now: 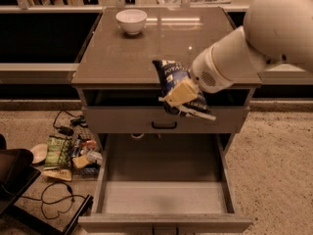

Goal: Pick blue chip bag from middle drawer and place on counter

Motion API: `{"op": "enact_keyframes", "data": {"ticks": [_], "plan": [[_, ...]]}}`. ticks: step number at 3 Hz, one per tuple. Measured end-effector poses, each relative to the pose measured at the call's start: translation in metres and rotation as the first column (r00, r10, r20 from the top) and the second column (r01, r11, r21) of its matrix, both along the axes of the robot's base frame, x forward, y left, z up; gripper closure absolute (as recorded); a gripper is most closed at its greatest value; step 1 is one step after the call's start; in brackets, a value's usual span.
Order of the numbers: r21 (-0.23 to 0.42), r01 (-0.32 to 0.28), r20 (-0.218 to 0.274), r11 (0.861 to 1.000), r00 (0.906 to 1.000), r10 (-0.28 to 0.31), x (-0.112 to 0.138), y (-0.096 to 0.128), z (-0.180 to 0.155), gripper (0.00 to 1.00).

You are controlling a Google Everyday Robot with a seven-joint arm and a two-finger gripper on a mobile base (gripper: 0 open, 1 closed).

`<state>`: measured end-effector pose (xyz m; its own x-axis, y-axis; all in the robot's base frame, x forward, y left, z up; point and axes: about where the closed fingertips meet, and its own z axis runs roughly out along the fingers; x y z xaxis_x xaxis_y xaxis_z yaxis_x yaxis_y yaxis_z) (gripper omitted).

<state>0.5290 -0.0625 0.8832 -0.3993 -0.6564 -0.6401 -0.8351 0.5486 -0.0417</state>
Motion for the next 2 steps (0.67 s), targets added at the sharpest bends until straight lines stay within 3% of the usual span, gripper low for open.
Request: {"op": "enact_keyframes", "data": {"ticks": [1, 2], "plan": [[0.009, 0.048, 0.070, 0.999, 0.9963, -0.048, 0.037, 0.020, 0.041, 1.00], [-0.004, 0.070, 0.163, 0.998, 0.9842, -0.068, 0.085, 0.043, 0.053, 1.00]]}}
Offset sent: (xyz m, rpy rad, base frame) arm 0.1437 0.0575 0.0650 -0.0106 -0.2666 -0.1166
